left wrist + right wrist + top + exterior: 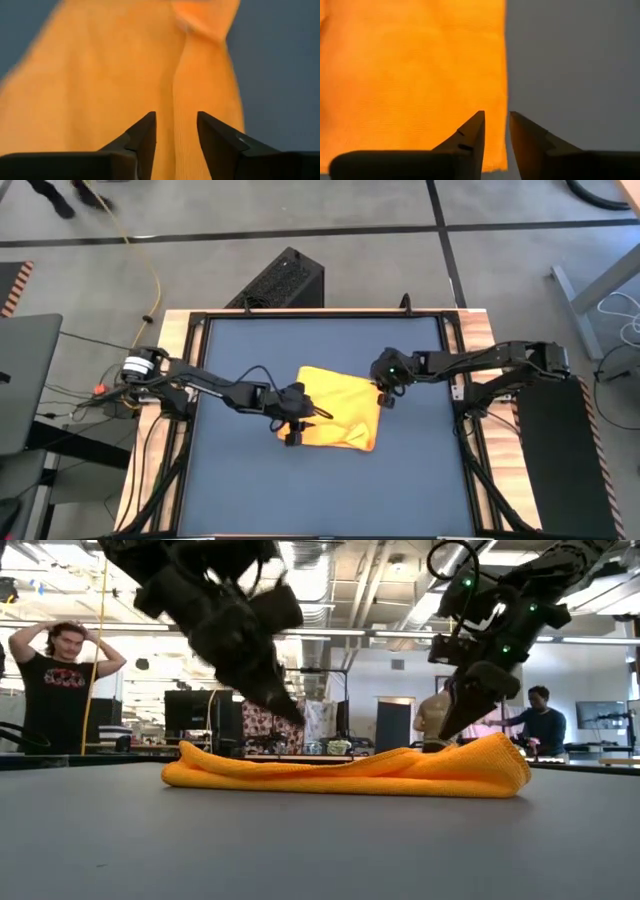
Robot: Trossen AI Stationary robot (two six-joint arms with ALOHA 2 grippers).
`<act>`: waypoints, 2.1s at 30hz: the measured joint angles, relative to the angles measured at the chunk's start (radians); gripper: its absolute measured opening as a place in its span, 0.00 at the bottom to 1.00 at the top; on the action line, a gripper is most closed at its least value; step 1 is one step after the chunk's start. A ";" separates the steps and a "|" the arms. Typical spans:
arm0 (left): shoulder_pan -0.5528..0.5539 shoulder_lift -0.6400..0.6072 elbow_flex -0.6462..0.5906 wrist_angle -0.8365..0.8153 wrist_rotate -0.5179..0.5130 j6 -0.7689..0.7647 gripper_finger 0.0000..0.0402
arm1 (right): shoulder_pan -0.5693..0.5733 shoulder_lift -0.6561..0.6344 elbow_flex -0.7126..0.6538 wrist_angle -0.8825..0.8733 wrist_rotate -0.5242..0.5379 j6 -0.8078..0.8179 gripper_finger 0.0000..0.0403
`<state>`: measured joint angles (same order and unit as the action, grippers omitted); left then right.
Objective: Roll towel into tight, uniform cylinder
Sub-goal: Roll the orange microfiber towel
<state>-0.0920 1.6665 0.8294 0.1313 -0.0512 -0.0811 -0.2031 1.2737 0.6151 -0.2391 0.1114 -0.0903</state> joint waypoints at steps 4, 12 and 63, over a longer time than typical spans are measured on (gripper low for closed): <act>-0.005 0.055 -0.001 0.010 0.034 -0.019 0.35 | 0.005 0.059 0.000 0.080 -0.059 -0.091 0.34; -0.008 0.097 -0.001 -0.008 0.107 -0.055 0.29 | -0.017 0.225 0.001 0.393 -0.173 -0.272 0.32; -0.047 -0.148 -0.189 0.328 -0.120 -0.019 0.11 | 0.169 -0.098 -0.001 -0.228 0.134 0.498 0.13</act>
<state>-0.1392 1.5183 0.6401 0.4595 -0.1711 -0.1003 -0.0339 1.1755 0.6140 -0.4668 0.2453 0.4072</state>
